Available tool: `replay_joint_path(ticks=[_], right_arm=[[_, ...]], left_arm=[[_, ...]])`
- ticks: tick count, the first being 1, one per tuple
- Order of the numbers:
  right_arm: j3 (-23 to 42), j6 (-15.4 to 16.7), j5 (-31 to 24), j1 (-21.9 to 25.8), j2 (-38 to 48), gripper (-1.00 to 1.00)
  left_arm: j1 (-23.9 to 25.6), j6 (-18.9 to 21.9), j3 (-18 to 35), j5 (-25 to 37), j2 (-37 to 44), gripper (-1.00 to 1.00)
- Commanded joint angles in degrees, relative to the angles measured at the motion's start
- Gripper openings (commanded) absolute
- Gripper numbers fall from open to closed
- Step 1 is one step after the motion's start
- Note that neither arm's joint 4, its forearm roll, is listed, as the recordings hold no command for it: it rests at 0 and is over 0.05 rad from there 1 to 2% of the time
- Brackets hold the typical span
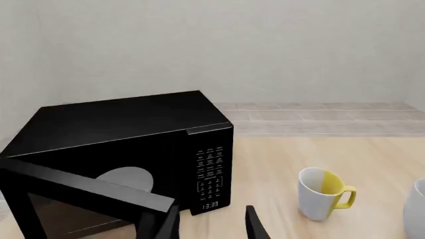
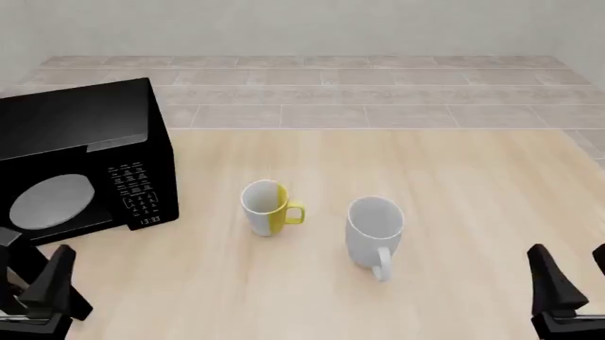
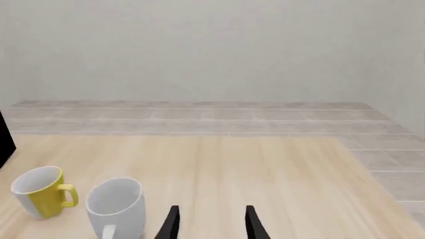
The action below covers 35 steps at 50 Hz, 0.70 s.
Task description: Put the yellow and white mug to the front of the white mug.
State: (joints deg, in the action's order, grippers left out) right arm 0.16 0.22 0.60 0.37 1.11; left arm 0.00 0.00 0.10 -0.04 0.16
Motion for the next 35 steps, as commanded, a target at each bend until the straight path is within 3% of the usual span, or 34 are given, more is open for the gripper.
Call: replay_joint_path(ticks=[1, 2, 4, 5, 6, 8, 11, 18, 25, 35], right_arm=[[1.3, 0.6, -0.7, 0.4, 1.0, 1.0], [1.5, 0.0, -0.8, 2.3, 1.2, 1.0], [2.3, -1.6, -1.2, 0.8, -0.9, 1.0], [2.7, -0.3, 0.4, -0.3, -1.1, 1.0], [3.0, -1.4, -2.3, 0.8, -0.5, 1.0], [3.9, -3.8, -2.4, 0.6, -0.9, 1.0], [4.8, -0.4, -3.1, 1.1, 1.5, 1.0], [8.7, 0.5, -2.4, 5.0, 7.8, 1.0], [13.2, 5.6, -0.4, 9.5, 18.0, 1.0], [19.8, 7.6, -2.2, 15.6, 24.4, 1.0]], left_arm=[[0.0, 0.0, 0.1, -0.1, 0.3, 1.0], [0.0, 0.0, 0.1, -0.1, 0.3, 1.0], [0.0, 0.0, 0.1, -0.1, 0.3, 1.0], [0.0, 0.0, 0.1, -0.1, 0.3, 1.0], [0.0, 0.0, 0.1, -0.1, 0.3, 1.0], [0.0, 0.0, 0.1, -0.1, 0.3, 1.0], [0.0, 0.0, 0.1, -0.1, 0.3, 1.0], [0.0, 0.0, 0.1, -0.1, 0.3, 1.0], [0.0, 0.0, 0.1, -0.1, 0.3, 1.0], [0.0, 0.0, 0.1, -0.1, 0.3, 1.0]])
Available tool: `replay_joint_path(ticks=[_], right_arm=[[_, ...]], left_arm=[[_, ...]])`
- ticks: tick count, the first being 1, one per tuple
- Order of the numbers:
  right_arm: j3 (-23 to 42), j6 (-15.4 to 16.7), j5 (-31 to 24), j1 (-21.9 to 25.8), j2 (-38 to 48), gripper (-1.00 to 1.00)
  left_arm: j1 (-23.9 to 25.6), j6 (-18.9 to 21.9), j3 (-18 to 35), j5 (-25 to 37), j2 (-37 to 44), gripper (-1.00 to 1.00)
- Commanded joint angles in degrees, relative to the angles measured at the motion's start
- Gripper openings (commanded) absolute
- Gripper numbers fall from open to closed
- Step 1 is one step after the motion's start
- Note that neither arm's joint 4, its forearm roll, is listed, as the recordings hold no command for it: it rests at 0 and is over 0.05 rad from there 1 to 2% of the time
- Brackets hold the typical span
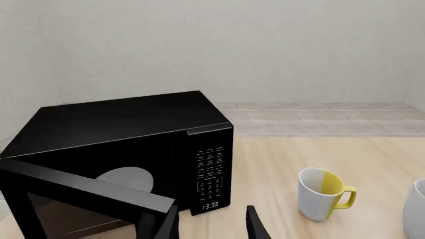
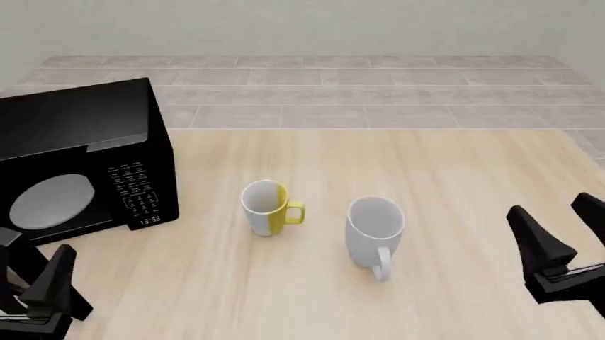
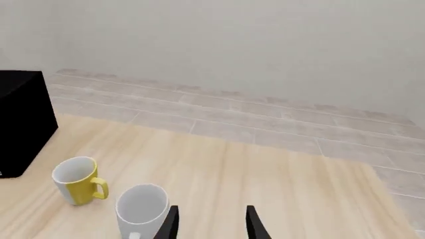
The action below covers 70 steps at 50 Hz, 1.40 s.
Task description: Put the yellow and white mug to the front of the white mug.
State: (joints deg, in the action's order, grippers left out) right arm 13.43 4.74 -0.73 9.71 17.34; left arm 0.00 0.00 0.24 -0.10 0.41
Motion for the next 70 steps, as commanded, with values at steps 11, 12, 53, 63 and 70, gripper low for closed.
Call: replay_joint_path(ticks=[11, 12, 53, 63, 70], right_arm=[[15.7, 9.6, -4.6, 14.2, 19.8, 1.0], [16.3, 9.6, -4.8, 15.0, 20.7, 1.0], [41.3, 18.6, -16.8, 23.0, 54.8, 1.0], [46.3, 19.1, -19.9, 24.9, 60.2, 1.0], [49.0, 18.7, -20.5, 26.2, 63.8, 1.0]], left_arm=[[0.0, 0.0, 0.0, 0.0, 0.0, 1.0], [0.0, 0.0, 0.0, 0.0, 0.0, 1.0], [0.0, 0.0, 0.0, 0.0, 0.0, 1.0], [0.0, 0.0, 0.0, 0.0, 0.0, 1.0], [0.0, 0.0, 0.0, 0.0, 0.0, 1.0]])
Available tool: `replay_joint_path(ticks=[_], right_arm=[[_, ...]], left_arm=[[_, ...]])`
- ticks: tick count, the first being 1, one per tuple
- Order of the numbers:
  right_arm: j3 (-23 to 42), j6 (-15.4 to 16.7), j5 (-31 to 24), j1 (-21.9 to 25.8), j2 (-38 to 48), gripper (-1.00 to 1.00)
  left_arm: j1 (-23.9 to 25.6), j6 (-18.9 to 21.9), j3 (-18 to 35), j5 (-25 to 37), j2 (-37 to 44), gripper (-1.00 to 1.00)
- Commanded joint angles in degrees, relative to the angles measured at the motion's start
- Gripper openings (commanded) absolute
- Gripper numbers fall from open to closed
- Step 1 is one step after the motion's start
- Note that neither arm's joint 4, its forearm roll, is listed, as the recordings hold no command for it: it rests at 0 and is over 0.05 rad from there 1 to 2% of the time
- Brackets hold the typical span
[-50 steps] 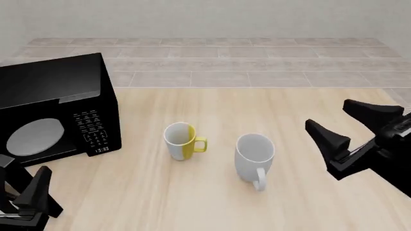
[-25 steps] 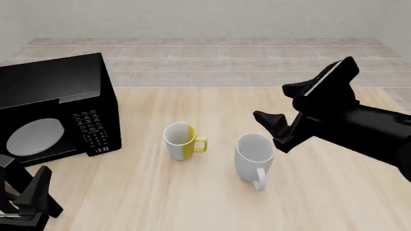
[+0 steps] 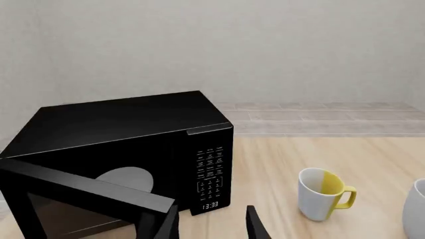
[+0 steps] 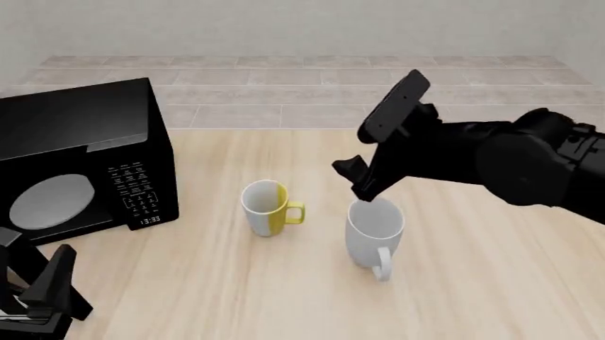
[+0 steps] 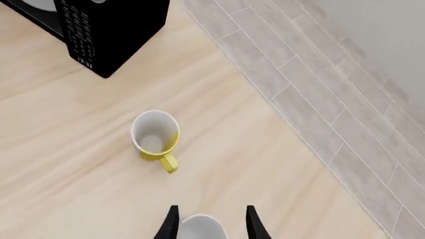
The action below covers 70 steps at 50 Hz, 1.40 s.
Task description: Put the yellow and white mug to the front of the white mug.
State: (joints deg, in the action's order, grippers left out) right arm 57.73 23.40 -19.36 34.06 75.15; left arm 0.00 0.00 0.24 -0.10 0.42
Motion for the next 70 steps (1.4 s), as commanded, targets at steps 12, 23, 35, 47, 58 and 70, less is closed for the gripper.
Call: replay_joint_path(ticks=[12, 23, 35, 47, 58, 70], right_arm=[[6.5, 0.0, -1.2, 2.3, 11.6, 1.0], [8.0, -0.6, -0.1, 2.7, 16.5, 1.0], [9.1, -1.9, 1.6, 3.5, 21.0, 1.0], [9.9, -3.5, 4.0, 3.7, 25.3, 1.0], [10.0, -3.9, 5.8, 3.9, 29.2, 1.0], [11.1, -4.6, 7.0, 3.5, 33.2, 1.0]], left_arm=[[0.0, 0.0, 0.0, 0.0, 0.0, 1.0], [0.0, 0.0, 0.0, 0.0, 0.0, 1.0], [0.0, 0.0, 0.0, 0.0, 0.0, 1.0], [0.0, 0.0, 0.0, 0.0, 0.0, 1.0], [0.0, 0.0, 0.0, 0.0, 0.0, 1.0], [0.0, 0.0, 0.0, 0.0, 0.0, 1.0]])
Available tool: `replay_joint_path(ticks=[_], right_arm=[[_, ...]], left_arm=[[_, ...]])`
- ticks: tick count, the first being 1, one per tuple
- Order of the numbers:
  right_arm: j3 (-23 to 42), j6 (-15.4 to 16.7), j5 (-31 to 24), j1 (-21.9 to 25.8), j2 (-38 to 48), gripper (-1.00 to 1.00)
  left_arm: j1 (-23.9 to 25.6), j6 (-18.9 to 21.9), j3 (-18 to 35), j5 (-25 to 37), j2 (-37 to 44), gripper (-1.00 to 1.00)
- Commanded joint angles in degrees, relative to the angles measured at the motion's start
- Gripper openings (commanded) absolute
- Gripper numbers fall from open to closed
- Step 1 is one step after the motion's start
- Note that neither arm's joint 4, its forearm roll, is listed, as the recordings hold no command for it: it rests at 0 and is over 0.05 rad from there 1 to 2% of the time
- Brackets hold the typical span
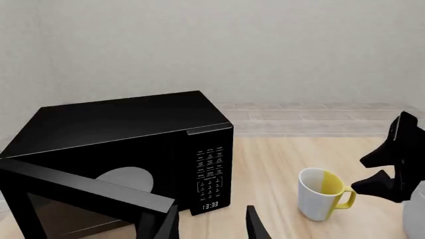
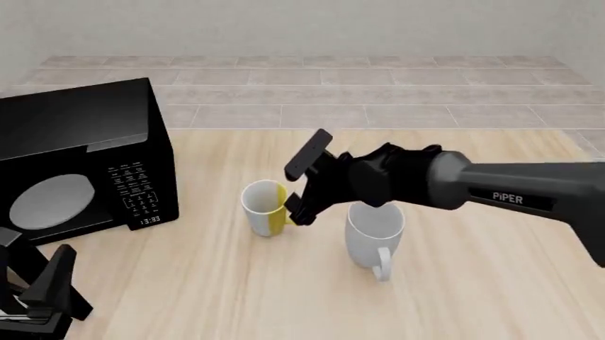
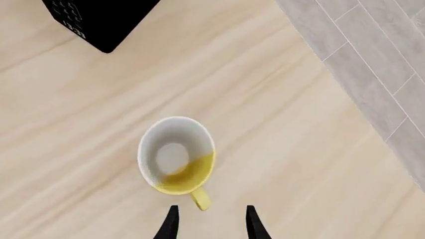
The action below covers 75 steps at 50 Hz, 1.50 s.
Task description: Put the yellow and white mug to the front of the white mug.
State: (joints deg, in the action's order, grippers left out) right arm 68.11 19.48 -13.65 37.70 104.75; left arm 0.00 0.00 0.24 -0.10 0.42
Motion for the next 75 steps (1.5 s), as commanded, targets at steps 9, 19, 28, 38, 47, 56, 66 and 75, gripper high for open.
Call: replay_joint_path(ticks=[9, 19, 28, 38, 47, 56, 66, 75], right_arm=[[-0.1, -1.6, 2.6, 0.4, 5.6, 1.0], [-0.6, -2.6, 3.6, 0.9, 7.3, 1.0], [-1.0, -3.2, 4.0, 1.1, 8.1, 1.0], [-1.7, -3.6, 4.4, 1.7, 8.0, -1.0], [-1.4, -2.9, 3.6, 1.3, 7.3, -1.0], [-1.1, -2.2, 2.9, 1.1, 4.6, -1.0], [0.2, -1.7, 1.1, -0.8, 0.3, -1.0], [0.6, -1.2, 0.0, -2.3, -2.3, -1.0]], left_arm=[[0.0, 0.0, 0.0, 0.0, 0.0, 1.0], [0.0, 0.0, 0.0, 0.0, 0.0, 1.0], [0.0, 0.0, 0.0, 0.0, 0.0, 1.0], [0.0, 0.0, 0.0, 0.0, 0.0, 1.0], [0.0, 0.0, 0.0, 0.0, 0.0, 1.0], [0.0, 0.0, 0.0, 0.0, 0.0, 1.0], [0.0, 0.0, 0.0, 0.0, 0.0, 1.0], [0.0, 0.0, 0.0, 0.0, 0.0, 1.0]])
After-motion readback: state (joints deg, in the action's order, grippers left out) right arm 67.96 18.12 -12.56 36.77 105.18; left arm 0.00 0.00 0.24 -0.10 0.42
